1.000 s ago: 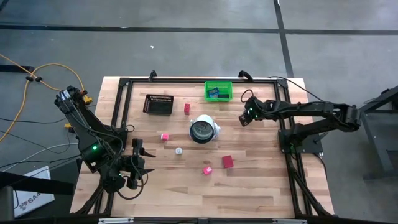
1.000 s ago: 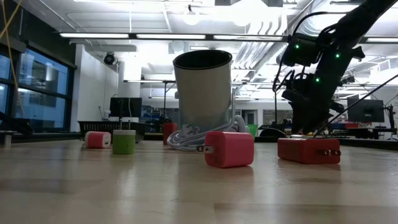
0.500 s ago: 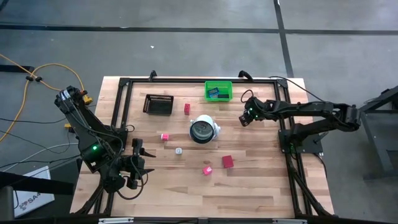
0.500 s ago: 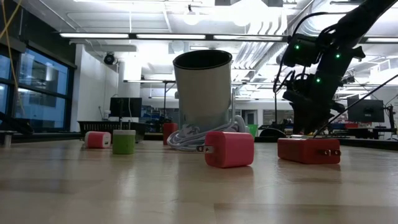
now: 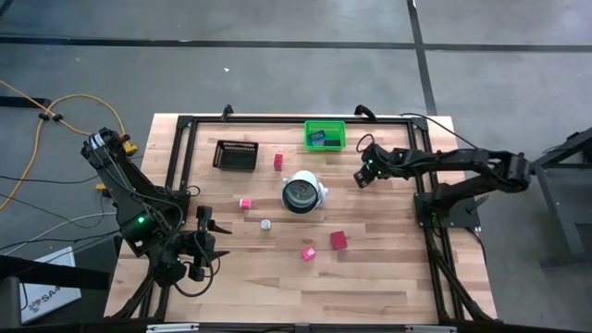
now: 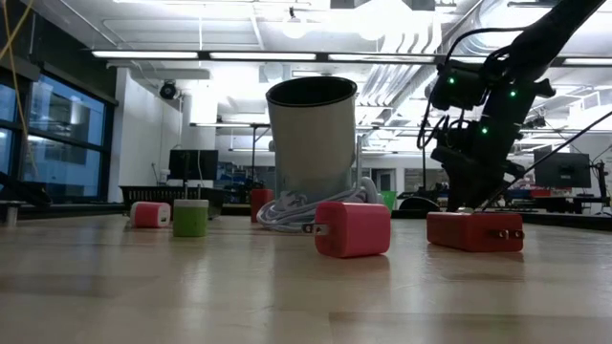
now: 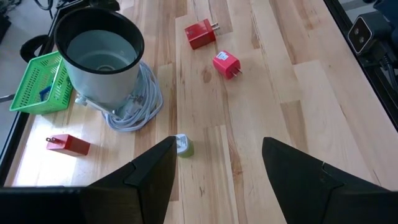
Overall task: Pick & Place Office items
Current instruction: Put the white charger adapter into the black bin
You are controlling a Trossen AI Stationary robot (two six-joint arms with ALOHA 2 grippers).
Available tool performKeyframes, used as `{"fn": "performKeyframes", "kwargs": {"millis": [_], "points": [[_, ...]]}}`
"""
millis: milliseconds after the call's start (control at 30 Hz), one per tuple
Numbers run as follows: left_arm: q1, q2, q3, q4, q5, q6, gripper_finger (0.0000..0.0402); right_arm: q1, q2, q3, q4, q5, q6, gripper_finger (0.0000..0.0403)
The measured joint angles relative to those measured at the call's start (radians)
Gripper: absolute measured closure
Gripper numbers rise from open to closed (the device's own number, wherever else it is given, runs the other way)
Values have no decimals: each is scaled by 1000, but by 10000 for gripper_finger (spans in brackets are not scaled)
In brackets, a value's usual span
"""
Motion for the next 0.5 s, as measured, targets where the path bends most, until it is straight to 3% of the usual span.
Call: {"fn": "performKeyframes", "kwargs": {"millis": [500], "points": [[0,0,0,0,0,0,174,-6,49,0,8,-13,0,199]]}}
